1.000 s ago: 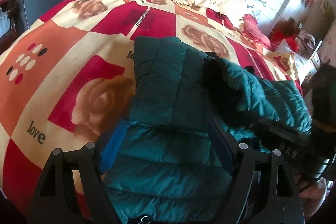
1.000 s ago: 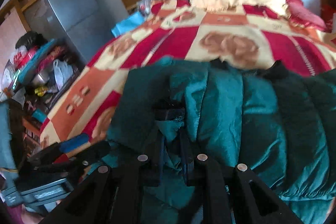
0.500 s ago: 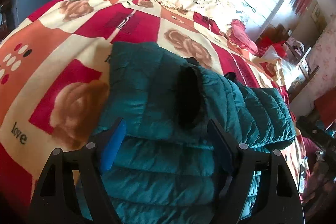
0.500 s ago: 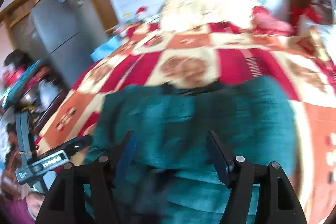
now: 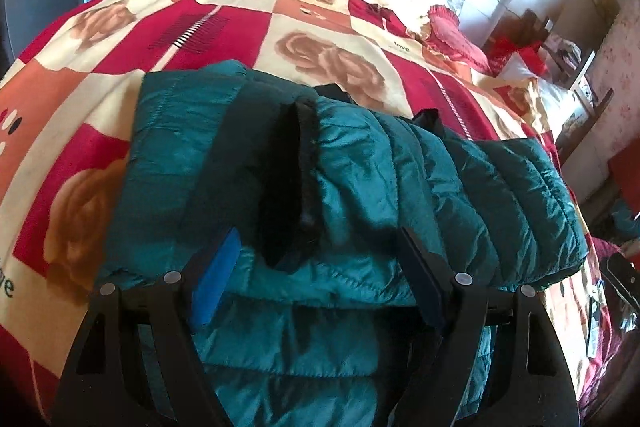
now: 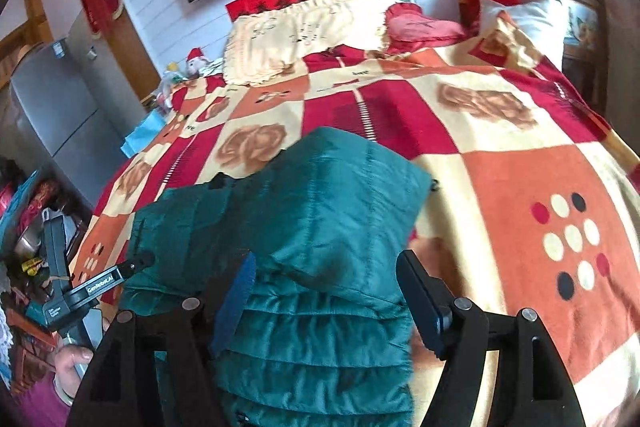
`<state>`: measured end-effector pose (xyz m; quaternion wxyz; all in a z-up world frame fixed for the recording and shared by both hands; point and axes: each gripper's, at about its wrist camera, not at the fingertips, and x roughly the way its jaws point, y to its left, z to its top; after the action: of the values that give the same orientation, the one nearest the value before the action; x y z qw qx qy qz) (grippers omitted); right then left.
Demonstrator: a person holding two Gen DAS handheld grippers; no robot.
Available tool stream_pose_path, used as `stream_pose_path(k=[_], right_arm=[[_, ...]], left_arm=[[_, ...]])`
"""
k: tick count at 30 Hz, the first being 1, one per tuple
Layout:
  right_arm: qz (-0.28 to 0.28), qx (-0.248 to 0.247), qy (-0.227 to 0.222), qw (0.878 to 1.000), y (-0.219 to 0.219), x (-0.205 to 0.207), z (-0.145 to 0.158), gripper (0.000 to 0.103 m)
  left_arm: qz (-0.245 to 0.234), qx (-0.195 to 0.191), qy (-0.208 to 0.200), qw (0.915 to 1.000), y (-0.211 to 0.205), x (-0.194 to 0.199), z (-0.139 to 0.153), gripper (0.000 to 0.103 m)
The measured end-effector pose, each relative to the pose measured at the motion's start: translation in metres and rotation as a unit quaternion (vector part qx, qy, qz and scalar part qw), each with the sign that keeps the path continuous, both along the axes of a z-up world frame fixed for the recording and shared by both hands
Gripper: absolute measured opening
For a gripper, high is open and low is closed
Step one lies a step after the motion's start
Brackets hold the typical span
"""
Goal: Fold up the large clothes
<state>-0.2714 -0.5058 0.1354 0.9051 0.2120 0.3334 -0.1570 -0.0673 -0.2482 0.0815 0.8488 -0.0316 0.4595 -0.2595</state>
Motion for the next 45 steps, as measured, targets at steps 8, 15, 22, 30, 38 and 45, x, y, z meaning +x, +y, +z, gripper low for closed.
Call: stream_pose_path(k=[8,15,22,30,38,45], right_arm=[[-0.014,0.008,0.004,1.000,-0.010,-0.007,-0.005,0.070],[-0.012,0.008,0.005,1.000,0.000,0.013,-0.005,0.070],[0.006,0.001,0.026,1.000,0.018,0.061,-0.016,0.070],[0.015,-0.028,0.063,0.997,0.041,0.117,-0.045,0.070],[0.015,-0.019,0.060,0.998,0.034,0.105,-0.046,0.070],[0.002,-0.022,0.051,0.998,0.020,0.082,-0.032,0.070]], left_arm=[[-0.029,0.018,-0.030,0.9990,-0.005,-0.002,0.011,0.021],[-0.011,0.004,-0.081,0.9966,0.039,0.009,0.058,0.014],[0.031,0.040,-0.089,0.9948,0.085,0.031,0.048,0.009],[0.024,-0.040,0.013,0.9988,0.094,0.045,0.015,0.017],[0.048,-0.093,0.036,0.9939,0.081,0.047,0.017,0.074],[0.072,-0.153,0.011,0.9855,0.098,0.041,0.030,0.081]])
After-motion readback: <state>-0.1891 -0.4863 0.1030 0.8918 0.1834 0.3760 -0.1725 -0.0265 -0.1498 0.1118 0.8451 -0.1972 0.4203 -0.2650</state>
